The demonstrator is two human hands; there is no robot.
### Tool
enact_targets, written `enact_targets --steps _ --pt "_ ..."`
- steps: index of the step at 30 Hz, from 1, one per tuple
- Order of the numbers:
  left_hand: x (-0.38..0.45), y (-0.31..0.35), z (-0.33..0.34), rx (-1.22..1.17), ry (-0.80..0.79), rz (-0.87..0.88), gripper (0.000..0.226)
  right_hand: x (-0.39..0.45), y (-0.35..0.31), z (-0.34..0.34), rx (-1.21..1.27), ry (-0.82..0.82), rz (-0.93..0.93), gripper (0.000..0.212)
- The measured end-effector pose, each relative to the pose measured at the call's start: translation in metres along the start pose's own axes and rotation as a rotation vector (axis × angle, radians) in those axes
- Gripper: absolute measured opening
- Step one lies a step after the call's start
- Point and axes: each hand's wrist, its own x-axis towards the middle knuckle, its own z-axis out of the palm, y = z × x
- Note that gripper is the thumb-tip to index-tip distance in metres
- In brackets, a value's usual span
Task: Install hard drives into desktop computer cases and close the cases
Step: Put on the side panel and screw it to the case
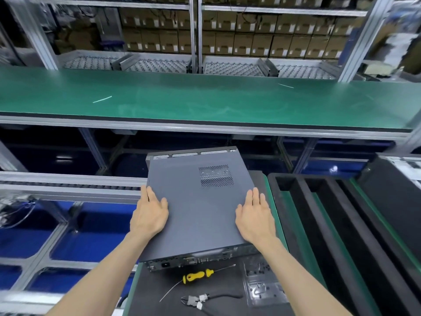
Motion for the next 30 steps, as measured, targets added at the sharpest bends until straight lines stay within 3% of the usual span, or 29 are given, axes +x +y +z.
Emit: enact_targets --steps 8,11,14,30 --pt "0.006 -0.006 0.005 -0.016 0.024 0.015 0.056 0.005 0.006 -0.005 0.100 0.032 -0.019 0.039" --pt "0.005 -0.006 0.006 -0.006 -0.011 0.036 0.072 0.013 0.007 -0.006 0.048 0.034 -0.029 0.056" --pt "0.000 -0.005 0.005 0.075 -0.013 0.067 0.074 0.017 0.008 -0.001 -0.002 -0.029 -0.035 0.068" --pt "0.013 -0.015 -0.001 0.033 -0.075 0.145 0.075 0.026 0.004 0.004 -0.005 -0.041 0.021 0.062"
